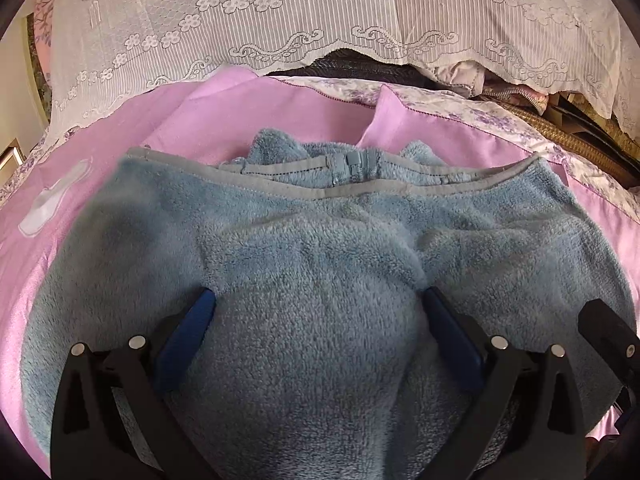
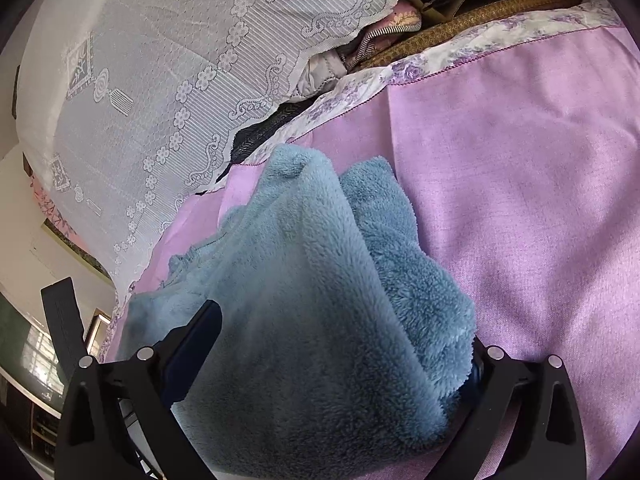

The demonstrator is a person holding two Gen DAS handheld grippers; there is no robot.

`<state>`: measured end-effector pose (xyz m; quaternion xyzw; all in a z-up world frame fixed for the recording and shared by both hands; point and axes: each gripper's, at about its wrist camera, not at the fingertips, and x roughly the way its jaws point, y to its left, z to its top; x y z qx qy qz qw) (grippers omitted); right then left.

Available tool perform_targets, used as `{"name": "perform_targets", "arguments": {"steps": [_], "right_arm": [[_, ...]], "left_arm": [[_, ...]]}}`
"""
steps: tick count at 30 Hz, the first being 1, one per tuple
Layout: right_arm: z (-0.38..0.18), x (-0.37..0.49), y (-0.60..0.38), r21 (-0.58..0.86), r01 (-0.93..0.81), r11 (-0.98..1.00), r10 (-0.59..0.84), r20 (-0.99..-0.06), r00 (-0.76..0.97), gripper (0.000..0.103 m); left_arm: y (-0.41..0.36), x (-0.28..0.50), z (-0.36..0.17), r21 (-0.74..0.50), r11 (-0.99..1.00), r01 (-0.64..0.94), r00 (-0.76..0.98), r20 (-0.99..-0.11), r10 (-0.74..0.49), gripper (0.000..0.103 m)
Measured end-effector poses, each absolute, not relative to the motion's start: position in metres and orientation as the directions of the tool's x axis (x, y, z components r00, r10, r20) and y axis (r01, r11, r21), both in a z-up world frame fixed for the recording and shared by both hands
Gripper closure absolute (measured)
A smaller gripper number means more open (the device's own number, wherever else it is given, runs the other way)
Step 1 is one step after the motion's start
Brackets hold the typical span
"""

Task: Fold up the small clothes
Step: 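Move the right gripper to the jacket's side edge and grasp it, then lift the side edge with the right gripper and fold it across the jacket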

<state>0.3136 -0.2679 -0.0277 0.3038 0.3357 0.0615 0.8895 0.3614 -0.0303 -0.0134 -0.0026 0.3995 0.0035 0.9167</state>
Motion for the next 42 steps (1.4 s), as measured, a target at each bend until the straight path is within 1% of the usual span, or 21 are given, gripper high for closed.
{"name": "perform_targets", "arguments": {"steps": [12,14,16,17,18,21,24,29,33,35,38,40,42], "right_arm": [[-0.028,0.319,-0.264,0.551,0.083,0.830,0.320,-0.593,0.738,0.003],[-0.028,0.316,-0.265,0.553,0.098,0.827,0.306,-0.589,0.748,0.011],[-0.029,0.310,-0.271,0.575,0.131,0.808,0.281,-0.571,0.771,0.036],[-0.030,0.308,-0.274,0.609,0.117,0.785,0.307,-0.545,0.780,0.044],[-0.032,0.307,-0.277,0.643,0.095,0.760,0.343,-0.520,0.782,0.056],[-0.033,0.306,-0.278,0.666,0.075,0.742,0.368,-0.499,0.785,0.063],[-0.026,0.302,-0.274,0.646,0.058,0.761,0.350,-0.485,0.801,0.065],[-0.011,0.294,-0.262,0.576,0.027,0.817,0.302,-0.467,0.831,0.065],[0.002,0.284,-0.252,0.513,-0.008,0.858,0.268,-0.434,0.860,0.065],[0.006,0.281,-0.245,0.476,-0.020,0.879,0.255,-0.434,0.864,0.065],[0.010,0.278,-0.237,0.431,-0.033,0.902,0.237,-0.430,0.871,0.065],[0.010,0.278,-0.235,0.419,-0.030,0.907,0.229,-0.434,0.871,0.065],[0.009,0.278,-0.238,0.432,-0.018,0.902,0.228,-0.440,0.868,0.065]], "left_arm": [[-0.030,0.360,-0.013,-0.004,1.000,-0.008,0.682,-0.731,0.002,0.004],[-0.031,0.360,-0.013,0.001,1.000,-0.008,0.684,-0.730,0.006,0.004],[-0.032,0.359,-0.012,0.009,1.000,-0.007,0.687,-0.727,0.012,0.004],[-0.033,0.358,-0.012,0.013,1.000,-0.006,0.688,-0.726,0.014,0.004],[-0.033,0.357,-0.012,0.015,1.000,-0.006,0.689,-0.725,0.015,0.004],[-0.033,0.355,-0.010,0.024,1.000,0.001,0.695,-0.719,0.017,0.004],[-0.035,0.348,-0.005,0.023,1.000,0.009,0.709,-0.705,0.010,0.005],[-0.039,0.335,0.008,-0.033,0.999,0.039,0.730,-0.682,-0.051,0.005],[-0.051,0.341,-0.002,0.056,0.998,0.030,0.705,-0.709,0.018,0.004],[-0.053,0.345,-0.008,0.066,0.997,0.038,0.683,-0.730,0.023,0.004],[-0.058,0.346,-0.009,0.088,0.995,0.043,0.687,-0.725,0.035,0.004],[-0.057,0.345,-0.009,0.082,0.996,0.046,0.688,-0.725,0.028,0.004],[-0.047,0.344,-0.002,0.031,0.999,0.038,0.693,-0.721,-0.004,0.004]]}}
